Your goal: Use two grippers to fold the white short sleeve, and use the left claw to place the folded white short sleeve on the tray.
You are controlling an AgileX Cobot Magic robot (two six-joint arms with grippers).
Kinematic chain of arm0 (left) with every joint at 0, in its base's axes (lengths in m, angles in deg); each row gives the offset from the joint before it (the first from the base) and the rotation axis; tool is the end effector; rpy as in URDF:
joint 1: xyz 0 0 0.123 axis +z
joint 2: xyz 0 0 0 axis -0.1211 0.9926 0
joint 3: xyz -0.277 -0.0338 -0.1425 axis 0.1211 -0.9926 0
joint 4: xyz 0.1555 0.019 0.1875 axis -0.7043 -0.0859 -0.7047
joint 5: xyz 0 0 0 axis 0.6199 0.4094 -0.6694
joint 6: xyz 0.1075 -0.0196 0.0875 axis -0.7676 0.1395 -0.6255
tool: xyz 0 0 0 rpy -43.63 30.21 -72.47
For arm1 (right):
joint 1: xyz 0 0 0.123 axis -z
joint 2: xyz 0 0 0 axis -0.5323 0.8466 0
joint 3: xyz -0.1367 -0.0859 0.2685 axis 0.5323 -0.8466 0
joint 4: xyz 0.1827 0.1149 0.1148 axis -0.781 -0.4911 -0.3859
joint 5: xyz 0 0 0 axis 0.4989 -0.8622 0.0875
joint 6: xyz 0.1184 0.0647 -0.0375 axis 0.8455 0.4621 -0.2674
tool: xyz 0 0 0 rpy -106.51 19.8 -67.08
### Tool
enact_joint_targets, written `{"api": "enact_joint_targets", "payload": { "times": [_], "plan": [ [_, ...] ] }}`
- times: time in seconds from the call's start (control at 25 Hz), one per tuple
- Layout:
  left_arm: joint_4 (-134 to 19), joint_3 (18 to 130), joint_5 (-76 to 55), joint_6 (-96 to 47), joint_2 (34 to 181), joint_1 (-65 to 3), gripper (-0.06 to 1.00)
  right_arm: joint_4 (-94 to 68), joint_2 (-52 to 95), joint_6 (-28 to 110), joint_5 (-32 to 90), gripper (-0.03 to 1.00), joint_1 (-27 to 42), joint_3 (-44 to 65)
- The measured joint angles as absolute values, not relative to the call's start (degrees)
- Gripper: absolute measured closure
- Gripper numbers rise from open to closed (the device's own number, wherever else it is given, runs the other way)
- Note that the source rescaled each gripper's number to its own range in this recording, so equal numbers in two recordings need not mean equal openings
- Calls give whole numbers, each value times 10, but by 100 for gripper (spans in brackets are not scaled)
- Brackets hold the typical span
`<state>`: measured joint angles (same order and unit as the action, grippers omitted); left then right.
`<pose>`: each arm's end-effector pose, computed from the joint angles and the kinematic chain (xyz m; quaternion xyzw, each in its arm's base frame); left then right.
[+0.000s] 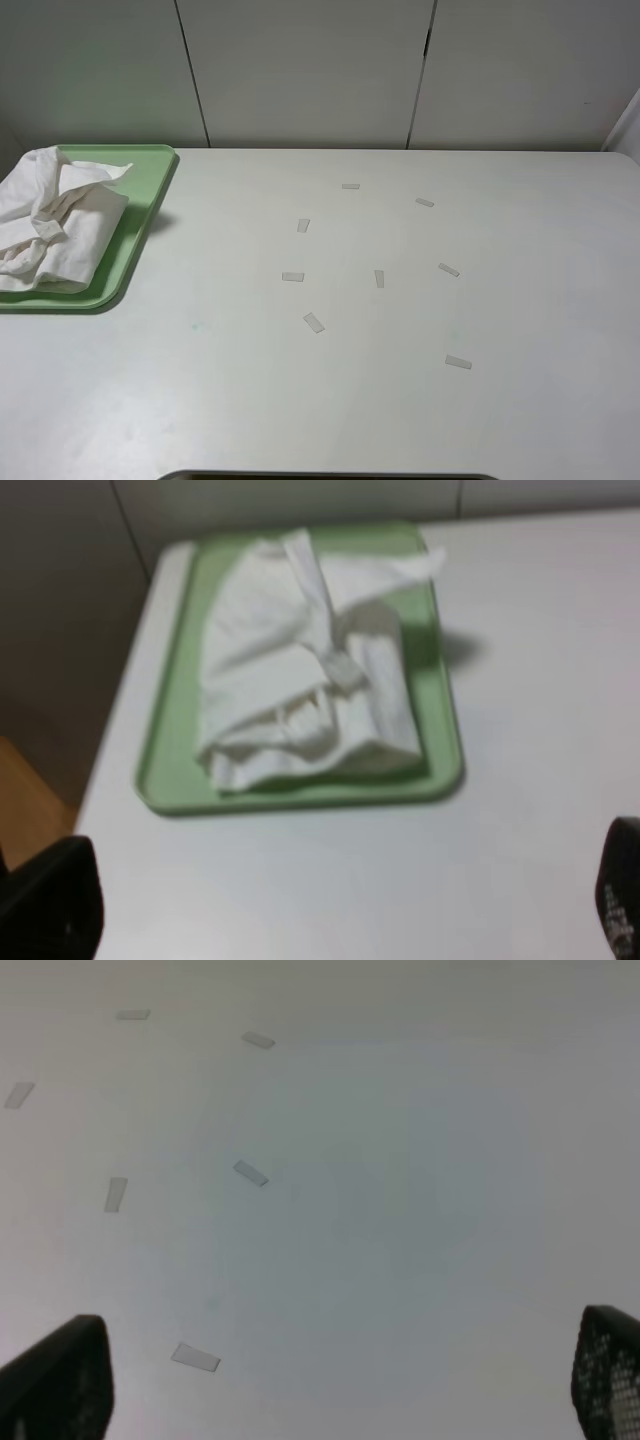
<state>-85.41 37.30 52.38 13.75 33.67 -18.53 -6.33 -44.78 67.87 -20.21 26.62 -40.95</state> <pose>-0.0296 0.0395 0.3153 0.0218 0.8032 0.0429 0.5937 0.0223 0.0041 0.2545 -0.0140 0.8747 0.0466 0.4822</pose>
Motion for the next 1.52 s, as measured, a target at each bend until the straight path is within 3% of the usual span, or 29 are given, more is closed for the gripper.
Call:
{"api": "enact_joint_targets", "payload": {
  "times": [0.32,0.76,1.52],
  "plan": [
    [-802,230,491,150,337,-158,-3,-63,-448,679,-202,-3,266,-409],
    [-786,219,472,140,337,-102,-3,-63,-448,679,-202,-3,266,-409],
    [-786,219,472,140,337,-100,-3,-63,-448,679,-202,-3,266,-409]
  ]
}}
